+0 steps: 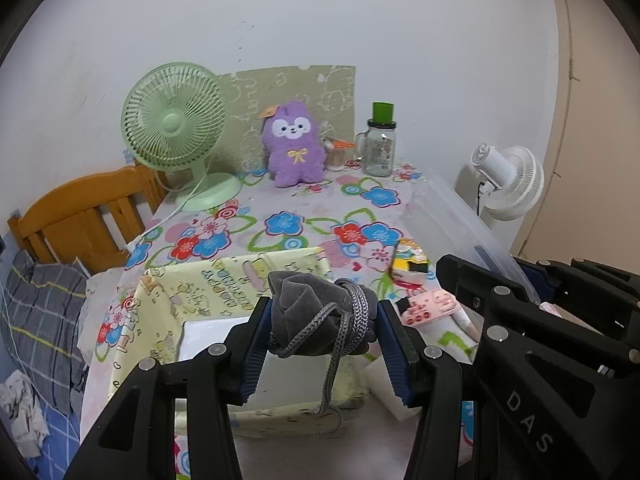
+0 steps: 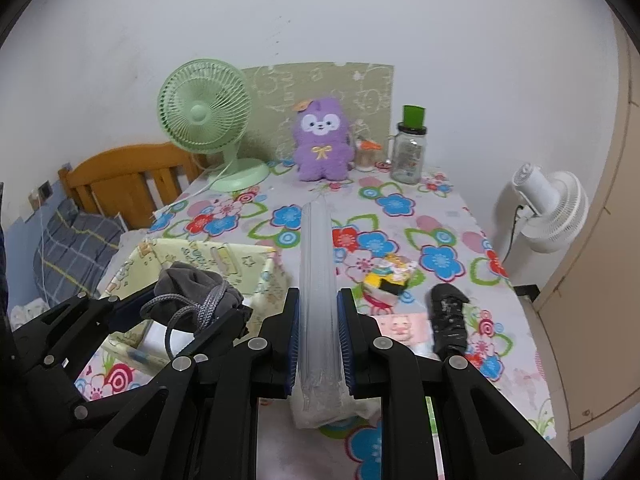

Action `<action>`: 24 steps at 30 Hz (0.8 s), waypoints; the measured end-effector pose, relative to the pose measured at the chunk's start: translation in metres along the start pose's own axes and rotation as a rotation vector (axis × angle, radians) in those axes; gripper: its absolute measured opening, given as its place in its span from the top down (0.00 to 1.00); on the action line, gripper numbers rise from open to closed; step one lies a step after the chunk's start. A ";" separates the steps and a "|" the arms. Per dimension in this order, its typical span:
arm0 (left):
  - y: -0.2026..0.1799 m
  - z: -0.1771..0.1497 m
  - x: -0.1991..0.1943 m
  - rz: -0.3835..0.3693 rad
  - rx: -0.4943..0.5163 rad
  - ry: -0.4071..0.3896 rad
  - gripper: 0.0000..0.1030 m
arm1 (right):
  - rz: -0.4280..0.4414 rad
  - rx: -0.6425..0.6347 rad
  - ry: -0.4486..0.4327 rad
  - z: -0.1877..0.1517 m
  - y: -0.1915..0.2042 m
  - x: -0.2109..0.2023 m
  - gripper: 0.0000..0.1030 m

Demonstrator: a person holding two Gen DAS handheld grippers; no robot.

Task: Organize soft objects
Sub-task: 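Carry the pouch with the left tool while the right tool carries the tube toward the fabric box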

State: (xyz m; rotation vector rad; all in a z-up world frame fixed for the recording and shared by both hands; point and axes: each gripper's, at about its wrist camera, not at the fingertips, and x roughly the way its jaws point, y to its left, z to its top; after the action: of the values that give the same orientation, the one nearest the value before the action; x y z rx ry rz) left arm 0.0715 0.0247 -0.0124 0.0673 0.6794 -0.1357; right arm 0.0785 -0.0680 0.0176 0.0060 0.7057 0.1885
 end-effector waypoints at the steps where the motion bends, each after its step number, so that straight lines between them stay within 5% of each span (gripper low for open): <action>1: 0.004 0.000 0.001 0.002 -0.005 0.004 0.48 | 0.005 -0.002 0.006 0.001 0.003 0.002 0.80; 24: 0.067 -0.006 0.045 0.066 -0.041 0.096 0.48 | 0.092 -0.014 0.108 0.010 0.058 0.064 0.79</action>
State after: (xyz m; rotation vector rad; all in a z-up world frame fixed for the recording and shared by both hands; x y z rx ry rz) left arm 0.1120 0.0866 -0.0443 0.0568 0.7752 -0.0549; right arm 0.1229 0.0009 -0.0123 0.0145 0.8121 0.2832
